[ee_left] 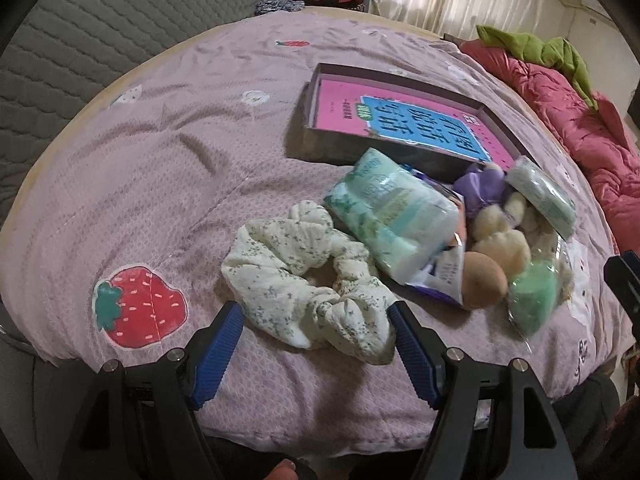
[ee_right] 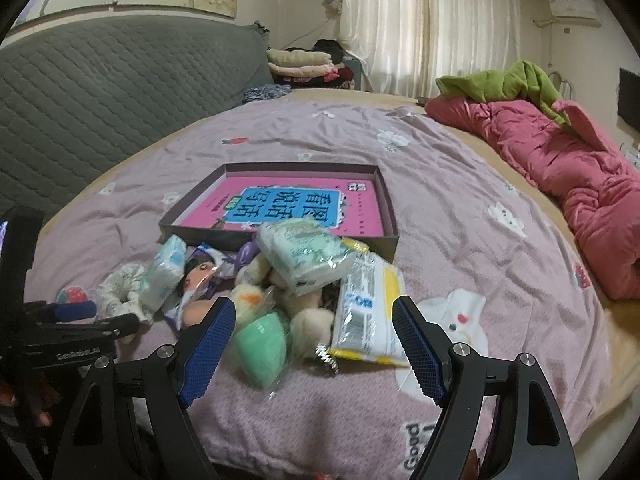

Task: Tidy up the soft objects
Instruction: 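Grasp the floral scrunchie with the left gripper while the right grasps the green tissue pack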

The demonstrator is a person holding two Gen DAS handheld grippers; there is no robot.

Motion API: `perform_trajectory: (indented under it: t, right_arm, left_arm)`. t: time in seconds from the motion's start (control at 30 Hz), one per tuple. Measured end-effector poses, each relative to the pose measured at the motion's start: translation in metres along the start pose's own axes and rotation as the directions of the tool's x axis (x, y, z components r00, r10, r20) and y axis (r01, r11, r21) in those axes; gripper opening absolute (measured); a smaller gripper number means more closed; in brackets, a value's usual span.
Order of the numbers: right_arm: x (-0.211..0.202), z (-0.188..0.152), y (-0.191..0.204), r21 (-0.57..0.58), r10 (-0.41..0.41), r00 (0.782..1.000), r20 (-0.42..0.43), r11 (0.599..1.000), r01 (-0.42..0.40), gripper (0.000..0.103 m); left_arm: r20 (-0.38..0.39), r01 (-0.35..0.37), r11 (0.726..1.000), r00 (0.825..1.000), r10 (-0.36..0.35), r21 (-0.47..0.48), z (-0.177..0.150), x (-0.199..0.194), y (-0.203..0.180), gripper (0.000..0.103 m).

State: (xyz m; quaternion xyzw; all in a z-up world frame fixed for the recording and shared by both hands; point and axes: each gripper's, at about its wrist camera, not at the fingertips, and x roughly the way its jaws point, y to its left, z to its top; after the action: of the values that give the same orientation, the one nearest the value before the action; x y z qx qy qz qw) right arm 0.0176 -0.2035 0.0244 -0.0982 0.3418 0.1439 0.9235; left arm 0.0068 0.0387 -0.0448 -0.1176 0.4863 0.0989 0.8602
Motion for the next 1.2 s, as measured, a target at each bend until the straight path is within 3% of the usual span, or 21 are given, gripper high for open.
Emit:
perform_trajectory:
  t: [0.1,0.33,0.57,0.77,0.9,1.2]
  right_arm:
    - [0.014,0.008,-0.008,0.032,0.01,1.0,-0.022,0.999,-0.009,0.082]
    - [0.047,0.019,-0.015,-0.015,0.036,0.998,-0.055,0.999,-0.037,0.082]
    - [0.072,0.027,-0.015,-0.039,0.058,0.996,-0.071,0.997,-0.061,0.082]
    - [0.088,0.032,-0.012,-0.052,0.092,0.993,-0.075,0.994,-0.096,0.082]
    - [0.092,0.032,-0.004,-0.089,0.115,0.99,-0.08,0.989,-0.122,0.059]
    - [0.076,0.032,-0.012,-0.034,0.167,0.986,-0.014,0.985,-0.167,0.054]
  left_arm:
    - [-0.006,0.027,0.999,1.0,-0.027,-0.019,0.003,0.006,0.006,0.074]
    - [-0.021,0.103,0.992,0.994,-0.105,-0.066,0.009,0.018,0.023,0.073]
    - [-0.008,0.15,0.988,0.989,-0.15,-0.049,0.015,0.023,0.023,0.058]
    - [0.017,0.176,0.982,0.984,-0.176,-0.069,0.019,0.025,0.03,0.032]
    - [0.027,0.212,0.972,0.977,-0.211,-0.097,0.022,0.027,0.036,0.022]
    - [0.105,0.241,0.966,0.967,-0.231,-0.092,0.023,0.011,0.037,0.017]
